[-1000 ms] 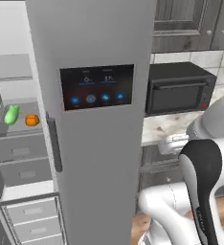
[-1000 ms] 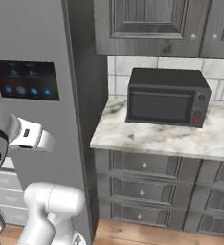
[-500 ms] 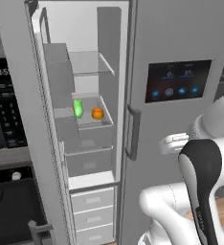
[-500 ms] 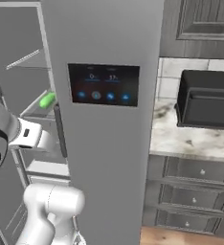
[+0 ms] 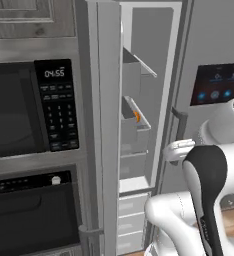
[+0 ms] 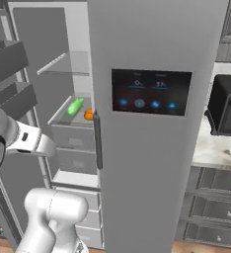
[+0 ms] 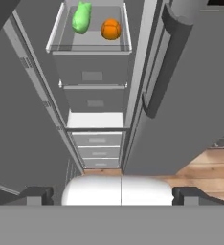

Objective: Take the corn, pear, and orange from the freezer and place them in the bowl on the counter.

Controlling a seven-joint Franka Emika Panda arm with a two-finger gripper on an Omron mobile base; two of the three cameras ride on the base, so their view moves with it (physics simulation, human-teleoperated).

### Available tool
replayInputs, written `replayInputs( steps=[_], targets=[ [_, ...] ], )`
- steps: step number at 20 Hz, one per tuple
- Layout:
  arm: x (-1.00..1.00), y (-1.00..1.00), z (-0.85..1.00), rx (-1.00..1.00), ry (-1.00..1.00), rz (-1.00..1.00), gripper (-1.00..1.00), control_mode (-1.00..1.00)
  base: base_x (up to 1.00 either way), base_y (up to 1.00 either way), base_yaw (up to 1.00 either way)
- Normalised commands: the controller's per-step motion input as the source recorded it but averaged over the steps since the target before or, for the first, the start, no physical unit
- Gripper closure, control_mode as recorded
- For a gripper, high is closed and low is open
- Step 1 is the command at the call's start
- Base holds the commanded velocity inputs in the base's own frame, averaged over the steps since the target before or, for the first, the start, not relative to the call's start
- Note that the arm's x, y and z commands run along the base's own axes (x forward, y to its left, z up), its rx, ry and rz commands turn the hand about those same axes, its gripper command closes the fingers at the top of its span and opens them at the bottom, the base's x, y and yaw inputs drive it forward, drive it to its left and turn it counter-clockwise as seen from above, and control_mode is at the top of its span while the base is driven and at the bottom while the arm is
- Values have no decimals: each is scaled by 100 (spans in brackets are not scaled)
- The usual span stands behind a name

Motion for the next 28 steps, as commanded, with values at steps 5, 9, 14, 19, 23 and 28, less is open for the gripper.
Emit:
replayInputs(
  steps=[5, 9, 14, 19, 23, 28],
  targets=[
    [0, 0, 0, 0, 0, 0, -100, 100, 52, 11, 1],
    [0, 0, 0, 0, 0, 0, -100, 100, 84, 5, 0],
    [0, 0, 0, 0, 0, 0, -100, 100, 72, 1, 1],
    [0, 0, 0, 0, 0, 0, -100, 100, 45, 5, 7],
    [21, 15, 0, 0, 0, 4, -100, -100, 20, 5, 4],
    [72, 29, -12, 0, 1, 10, -100, -100, 0, 0, 0]
  ],
)
